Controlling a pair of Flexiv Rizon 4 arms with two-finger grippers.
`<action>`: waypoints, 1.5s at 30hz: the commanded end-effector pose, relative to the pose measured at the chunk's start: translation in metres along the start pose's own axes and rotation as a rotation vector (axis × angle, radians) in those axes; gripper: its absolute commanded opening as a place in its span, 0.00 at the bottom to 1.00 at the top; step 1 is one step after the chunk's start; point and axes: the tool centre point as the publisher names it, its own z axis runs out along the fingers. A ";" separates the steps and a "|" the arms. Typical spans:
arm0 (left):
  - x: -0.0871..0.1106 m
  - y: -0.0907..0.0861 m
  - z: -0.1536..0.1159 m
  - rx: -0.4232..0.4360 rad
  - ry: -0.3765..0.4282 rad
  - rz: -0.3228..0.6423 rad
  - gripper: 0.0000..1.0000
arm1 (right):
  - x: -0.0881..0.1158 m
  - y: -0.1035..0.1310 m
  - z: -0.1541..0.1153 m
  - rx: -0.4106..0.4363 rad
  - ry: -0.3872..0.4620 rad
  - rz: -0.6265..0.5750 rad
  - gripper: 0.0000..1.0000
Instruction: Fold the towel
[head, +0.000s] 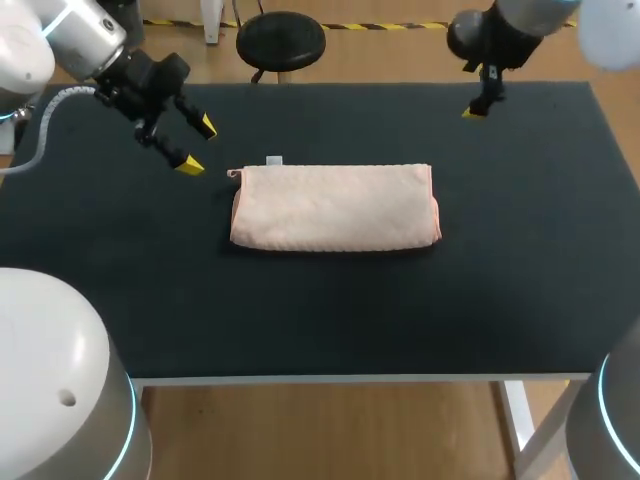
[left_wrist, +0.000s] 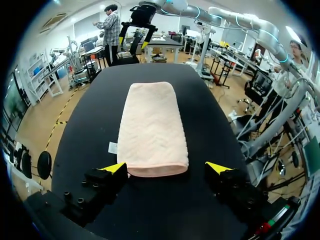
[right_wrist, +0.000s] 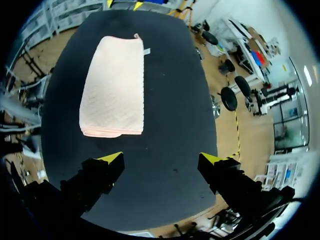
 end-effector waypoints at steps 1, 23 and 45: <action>-0.001 0.001 0.000 0.002 0.000 0.001 1.00 | 0.004 -0.019 -0.003 -0.506 0.134 1.156 1.00; -0.001 0.001 0.000 0.002 0.000 0.001 1.00 | 0.004 -0.031 0.002 -0.612 0.224 1.226 1.00; -0.001 0.001 0.000 0.002 0.000 0.001 1.00 | 0.123 -0.008 0.062 -0.414 0.667 1.565 1.00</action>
